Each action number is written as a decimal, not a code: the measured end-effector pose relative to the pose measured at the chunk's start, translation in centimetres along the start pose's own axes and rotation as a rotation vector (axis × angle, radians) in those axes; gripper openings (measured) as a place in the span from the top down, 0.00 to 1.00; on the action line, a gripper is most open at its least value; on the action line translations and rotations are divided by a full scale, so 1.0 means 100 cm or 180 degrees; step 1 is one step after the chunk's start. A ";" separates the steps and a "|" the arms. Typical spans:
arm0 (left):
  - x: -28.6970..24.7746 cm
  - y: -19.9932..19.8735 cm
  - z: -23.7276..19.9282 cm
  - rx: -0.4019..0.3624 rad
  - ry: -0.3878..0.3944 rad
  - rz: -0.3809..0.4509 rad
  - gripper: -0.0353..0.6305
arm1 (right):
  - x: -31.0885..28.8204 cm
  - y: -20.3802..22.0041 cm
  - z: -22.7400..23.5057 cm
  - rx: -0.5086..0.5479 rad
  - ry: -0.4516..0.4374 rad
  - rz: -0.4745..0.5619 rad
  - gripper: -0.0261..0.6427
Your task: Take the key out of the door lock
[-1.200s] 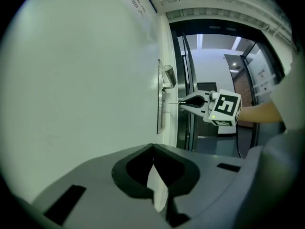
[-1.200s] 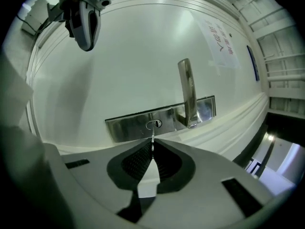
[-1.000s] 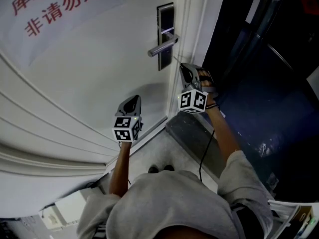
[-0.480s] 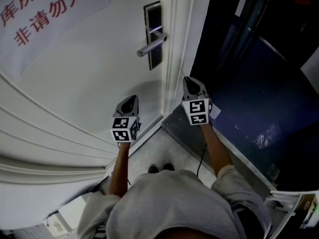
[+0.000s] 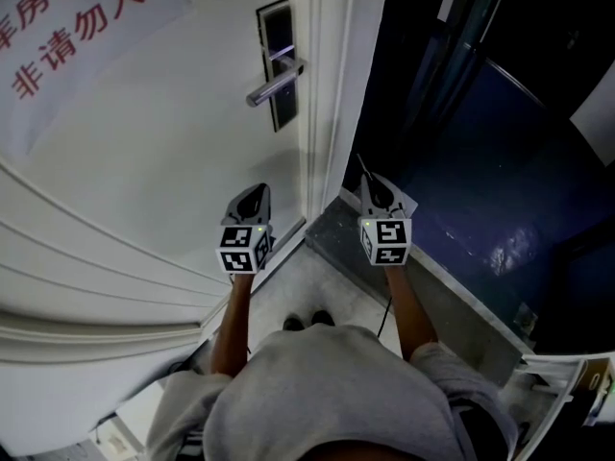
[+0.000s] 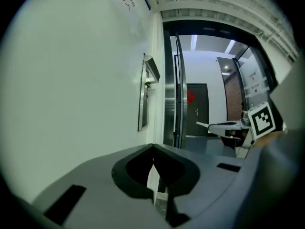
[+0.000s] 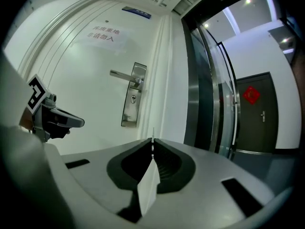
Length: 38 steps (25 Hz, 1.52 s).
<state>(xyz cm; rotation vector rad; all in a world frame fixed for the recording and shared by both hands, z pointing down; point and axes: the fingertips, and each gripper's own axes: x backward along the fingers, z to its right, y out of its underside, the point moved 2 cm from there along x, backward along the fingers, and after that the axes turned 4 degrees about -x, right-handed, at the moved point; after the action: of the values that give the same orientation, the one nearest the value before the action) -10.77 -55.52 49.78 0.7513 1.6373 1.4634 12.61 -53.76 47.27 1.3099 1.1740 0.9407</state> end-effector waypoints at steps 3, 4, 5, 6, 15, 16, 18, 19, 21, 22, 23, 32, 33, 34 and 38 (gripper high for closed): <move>0.000 0.001 0.005 0.0003 0.0014 -0.0009 0.92 | 0.013 0.008 0.009 -0.0051 0.0071 -0.0028 0.92; 0.000 0.002 0.007 0.0005 0.0019 -0.0011 0.92 | 0.017 0.010 0.012 -0.0057 0.0090 -0.0044 0.92; 0.001 0.003 0.008 0.0008 0.0022 -0.0012 0.92 | 0.020 0.013 0.014 -0.0064 0.0106 -0.0060 0.92; 0.001 0.004 0.010 0.0013 0.0024 -0.0011 0.92 | 0.023 0.015 0.015 -0.0072 0.0120 -0.0073 0.92; 0.005 0.003 0.015 0.0020 0.0012 0.0011 0.92 | 0.033 0.021 0.014 -0.0002 0.0144 -0.0120 0.92; 0.006 0.003 0.016 0.0017 0.0013 0.0017 0.92 | 0.033 0.022 0.014 -0.0004 0.0139 -0.0126 0.92; 0.007 0.003 0.017 0.0016 0.0013 0.0016 0.92 | 0.033 0.024 0.014 0.0000 0.0141 -0.0157 0.92; 0.007 0.004 0.018 0.0016 0.0013 0.0013 0.92 | 0.033 0.025 0.015 -0.0007 0.0142 -0.0166 0.92; 0.008 0.004 0.018 0.0011 0.0013 0.0007 0.92 | 0.033 0.027 0.015 -0.0040 0.0143 -0.0165 0.92; 0.008 0.004 0.019 0.0005 0.0013 0.0006 0.92 | 0.032 0.027 0.015 -0.0051 0.0145 -0.0160 0.92; 0.009 0.004 0.018 -0.0001 0.0014 0.0004 0.92 | 0.032 0.027 0.015 -0.0052 0.0147 -0.0156 0.92; 0.010 0.004 0.016 0.0010 0.0016 0.0007 0.92 | 0.029 0.020 0.012 -0.0031 0.0136 -0.0127 0.92; 0.010 0.004 0.016 0.0011 0.0018 0.0003 0.92 | 0.028 0.019 0.012 -0.0026 0.0132 -0.0117 0.92; 0.010 0.005 0.016 0.0009 0.0019 -0.0002 0.92 | 0.027 0.018 0.012 -0.0017 0.0127 -0.0108 0.92; 0.010 0.007 0.016 -0.0004 0.0030 -0.0021 0.92 | 0.025 0.018 0.008 -0.0016 0.0122 -0.0127 0.92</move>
<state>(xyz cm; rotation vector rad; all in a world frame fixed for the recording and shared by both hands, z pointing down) -10.00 -53.77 50.24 0.7387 1.6445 1.4652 14.10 -51.39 48.76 1.2649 1.2222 0.9427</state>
